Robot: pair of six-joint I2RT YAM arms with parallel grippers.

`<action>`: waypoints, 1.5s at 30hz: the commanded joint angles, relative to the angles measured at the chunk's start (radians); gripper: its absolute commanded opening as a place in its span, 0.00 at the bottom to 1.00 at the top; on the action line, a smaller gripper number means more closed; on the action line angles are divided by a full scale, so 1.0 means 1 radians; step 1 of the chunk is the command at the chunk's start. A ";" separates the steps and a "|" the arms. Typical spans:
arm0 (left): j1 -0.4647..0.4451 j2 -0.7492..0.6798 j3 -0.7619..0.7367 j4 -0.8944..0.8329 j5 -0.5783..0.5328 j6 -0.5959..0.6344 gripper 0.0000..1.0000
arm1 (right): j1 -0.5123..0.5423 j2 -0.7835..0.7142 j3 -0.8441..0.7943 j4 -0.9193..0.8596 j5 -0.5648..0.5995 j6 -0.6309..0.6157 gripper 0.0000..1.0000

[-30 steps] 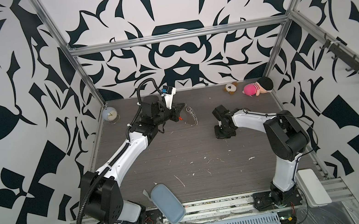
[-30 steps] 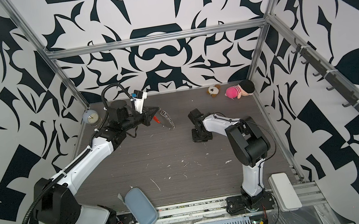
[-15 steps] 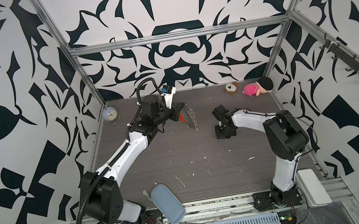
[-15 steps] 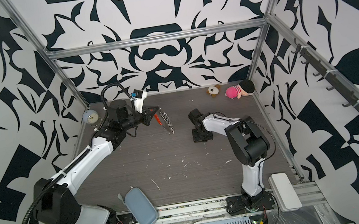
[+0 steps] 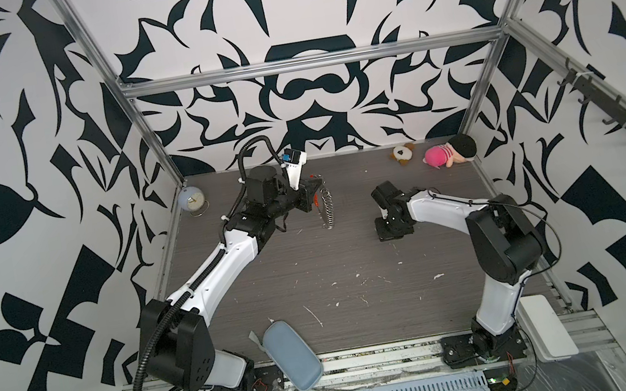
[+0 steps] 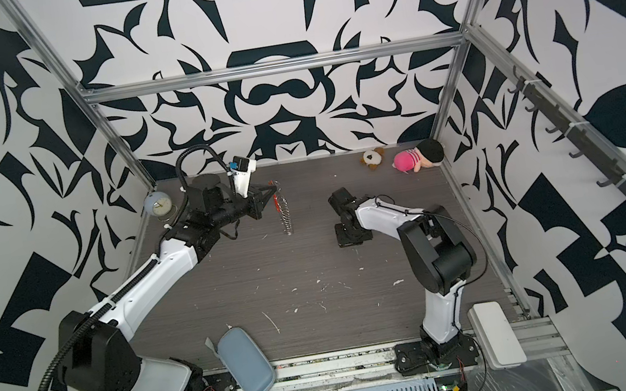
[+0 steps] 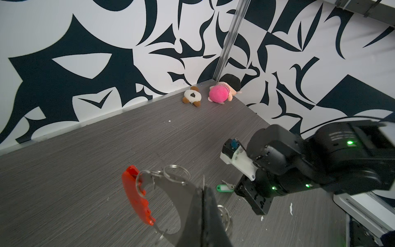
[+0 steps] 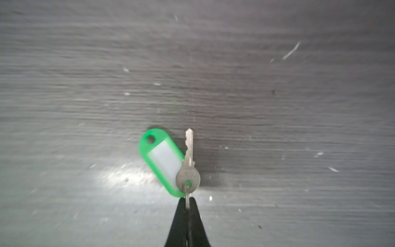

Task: Put the keys on the keyring
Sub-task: 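Lift the green-tagged key with the right gripper toward the keyring in the left gripper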

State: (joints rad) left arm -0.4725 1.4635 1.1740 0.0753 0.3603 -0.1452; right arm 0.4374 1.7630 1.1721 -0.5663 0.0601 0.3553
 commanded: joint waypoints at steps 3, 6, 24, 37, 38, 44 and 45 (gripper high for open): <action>0.035 -0.026 0.025 0.021 0.034 0.013 0.00 | -0.001 -0.219 -0.041 0.122 -0.060 -0.154 0.00; 0.063 -0.041 0.026 0.025 0.065 0.017 0.00 | -0.001 -0.302 -0.057 0.177 -0.125 -0.203 0.00; 0.097 -0.039 0.006 0.244 0.520 -0.029 0.00 | -0.008 -0.390 0.155 0.316 -0.742 -0.130 0.00; 0.097 0.038 0.015 0.440 0.582 -0.210 0.00 | 0.010 -0.372 0.269 0.248 -0.772 -0.159 0.00; 0.097 0.043 0.018 0.446 0.581 -0.223 0.00 | 0.009 -0.368 0.277 0.242 -0.772 -0.162 0.00; 0.097 0.061 0.027 0.448 0.559 -0.237 0.00 | 0.026 -0.309 0.370 0.162 -0.739 -0.199 0.00; 0.096 0.061 0.026 0.445 0.557 -0.238 0.00 | 0.034 -0.297 0.390 0.141 -0.722 -0.210 0.00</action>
State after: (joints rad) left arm -0.3752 1.5246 1.1713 0.4603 0.9115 -0.3573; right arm 0.4549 1.4578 1.4933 -0.3843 -0.6846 0.1837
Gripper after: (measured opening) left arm 0.039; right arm 0.049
